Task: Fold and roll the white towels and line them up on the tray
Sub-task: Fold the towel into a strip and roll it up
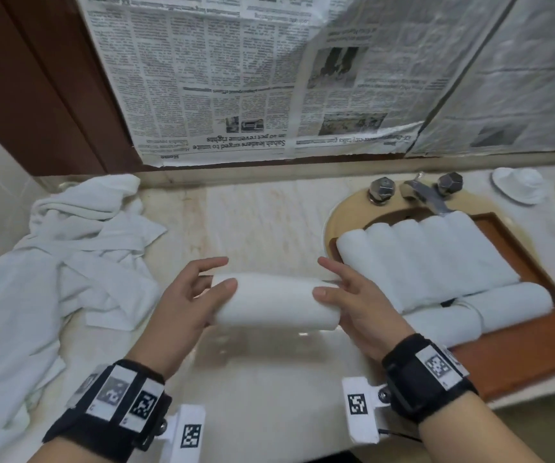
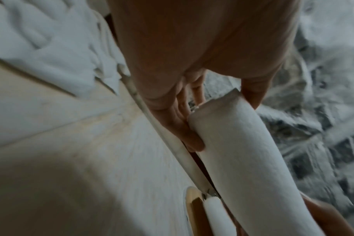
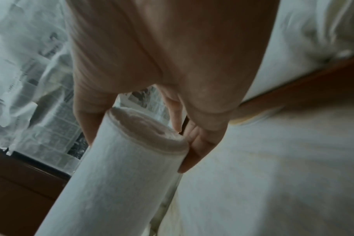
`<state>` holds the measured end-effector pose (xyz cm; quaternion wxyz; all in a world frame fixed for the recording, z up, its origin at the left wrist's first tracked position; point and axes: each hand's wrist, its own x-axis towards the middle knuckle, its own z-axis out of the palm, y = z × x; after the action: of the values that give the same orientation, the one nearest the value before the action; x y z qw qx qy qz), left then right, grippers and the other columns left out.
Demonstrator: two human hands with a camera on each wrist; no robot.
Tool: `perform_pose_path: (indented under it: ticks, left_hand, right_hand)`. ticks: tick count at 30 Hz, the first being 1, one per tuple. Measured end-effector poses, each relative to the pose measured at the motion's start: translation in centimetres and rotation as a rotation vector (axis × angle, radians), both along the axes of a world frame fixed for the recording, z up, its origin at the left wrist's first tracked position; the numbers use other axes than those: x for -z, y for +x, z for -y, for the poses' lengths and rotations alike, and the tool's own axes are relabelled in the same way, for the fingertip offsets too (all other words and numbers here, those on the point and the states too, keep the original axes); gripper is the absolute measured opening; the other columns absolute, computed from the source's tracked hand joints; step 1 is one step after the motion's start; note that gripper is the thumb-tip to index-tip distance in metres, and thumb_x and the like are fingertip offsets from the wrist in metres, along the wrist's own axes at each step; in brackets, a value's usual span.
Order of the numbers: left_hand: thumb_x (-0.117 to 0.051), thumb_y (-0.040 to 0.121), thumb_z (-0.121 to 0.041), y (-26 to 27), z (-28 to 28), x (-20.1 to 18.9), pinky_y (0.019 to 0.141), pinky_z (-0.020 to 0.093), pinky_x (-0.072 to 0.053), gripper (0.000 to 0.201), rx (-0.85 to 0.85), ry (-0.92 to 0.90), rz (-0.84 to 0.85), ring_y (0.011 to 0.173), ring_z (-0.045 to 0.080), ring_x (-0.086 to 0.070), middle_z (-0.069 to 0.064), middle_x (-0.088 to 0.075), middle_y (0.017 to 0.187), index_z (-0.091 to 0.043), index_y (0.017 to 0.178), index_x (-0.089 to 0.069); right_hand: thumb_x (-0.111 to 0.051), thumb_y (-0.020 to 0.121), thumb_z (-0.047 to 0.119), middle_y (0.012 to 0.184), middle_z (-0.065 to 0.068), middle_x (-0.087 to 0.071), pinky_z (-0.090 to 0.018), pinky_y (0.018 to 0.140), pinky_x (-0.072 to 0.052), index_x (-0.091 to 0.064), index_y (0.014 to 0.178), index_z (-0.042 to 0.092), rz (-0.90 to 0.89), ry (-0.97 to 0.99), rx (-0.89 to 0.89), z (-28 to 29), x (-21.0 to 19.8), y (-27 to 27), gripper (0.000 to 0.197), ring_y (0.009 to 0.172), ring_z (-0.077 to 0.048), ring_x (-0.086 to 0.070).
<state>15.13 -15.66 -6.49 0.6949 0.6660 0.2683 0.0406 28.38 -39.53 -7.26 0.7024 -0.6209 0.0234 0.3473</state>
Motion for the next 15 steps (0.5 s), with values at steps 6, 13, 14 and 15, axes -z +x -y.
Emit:
perform_pose_path:
  ticks: [6,13,14,15]
  left_hand:
    - [-0.063,0.085,-0.058,2.0,6.9,-1.2,0.085,0.029,-0.052,0.034,0.195,0.184,-0.025,0.097,0.002,-0.068,-0.016,-0.074,0.107,-0.041,0.114,-0.072]
    - [-0.066,0.073,-0.080,1.9,18.1,0.0,0.079,0.014,-0.048,0.055,0.251,0.328,-0.056,0.103,-0.007,-0.062,-0.029,-0.065,0.112,-0.042,0.113,-0.067]
    - [-0.070,0.074,-0.075,1.8,19.9,0.1,0.079,0.015,-0.049,0.052,0.243,0.319,-0.065,0.104,-0.006,-0.062,-0.027,-0.065,0.112,-0.041,0.113,-0.066]
    - [-0.073,0.074,-0.070,1.7,21.5,0.3,0.079,0.015,-0.050,0.049,0.233,0.305,-0.081,0.103,-0.005,-0.062,-0.026,-0.066,0.113,-0.041,0.114,-0.066]
  right_hand:
    - [-0.087,0.067,0.031,0.102,-0.015,-0.071,-0.036,0.084,-0.053,-0.076,0.114,0.021,0.212,-0.059,0.121,7.1,-1.8,0.4,0.049,0.095,-0.023,-0.067]
    - [-0.077,0.086,0.024,0.108,-0.016,-0.070,-0.036,0.085,-0.049,-0.079,0.098,0.019,0.275,-0.286,-0.008,18.2,-2.6,1.6,0.014,0.095,-0.023,-0.067]
    - [-0.077,0.086,0.026,0.109,-0.018,-0.069,-0.037,0.084,-0.049,-0.079,0.099,0.019,0.267,-0.305,-0.030,19.8,-2.5,1.7,0.015,0.095,-0.022,-0.068]
    - [-0.077,0.086,0.027,0.107,-0.019,-0.069,-0.037,0.080,-0.048,-0.078,0.099,0.019,0.244,-0.312,-0.045,21.3,-2.4,1.8,0.016,0.091,-0.020,-0.068]
